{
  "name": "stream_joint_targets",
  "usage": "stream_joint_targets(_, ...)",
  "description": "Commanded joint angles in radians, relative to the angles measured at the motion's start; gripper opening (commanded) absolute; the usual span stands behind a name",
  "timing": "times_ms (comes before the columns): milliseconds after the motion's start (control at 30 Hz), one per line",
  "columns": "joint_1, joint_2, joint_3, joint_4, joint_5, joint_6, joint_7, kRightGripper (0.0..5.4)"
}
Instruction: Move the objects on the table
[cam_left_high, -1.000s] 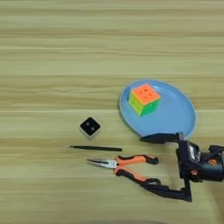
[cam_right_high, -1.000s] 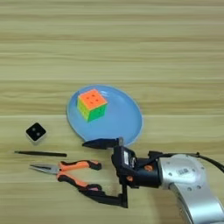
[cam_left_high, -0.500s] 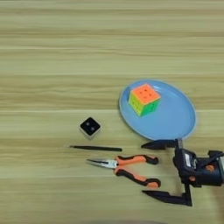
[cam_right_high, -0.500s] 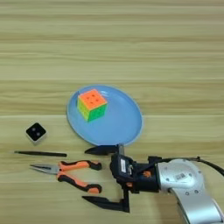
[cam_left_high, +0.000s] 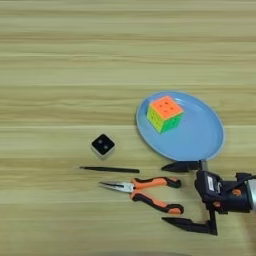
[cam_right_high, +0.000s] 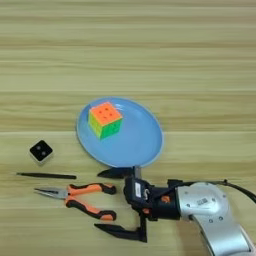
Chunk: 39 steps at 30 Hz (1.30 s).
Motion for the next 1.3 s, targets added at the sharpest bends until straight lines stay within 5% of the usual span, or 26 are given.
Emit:
stream_joint_targets(33,-0.038,-0.043,-0.012,-0.015,-0.013,-0.010,-0.037,5.36)
stream_joint_targets(1300,0.003,-0.119,0.036,-0.052,-0.010,0.114,-0.015,5.36)
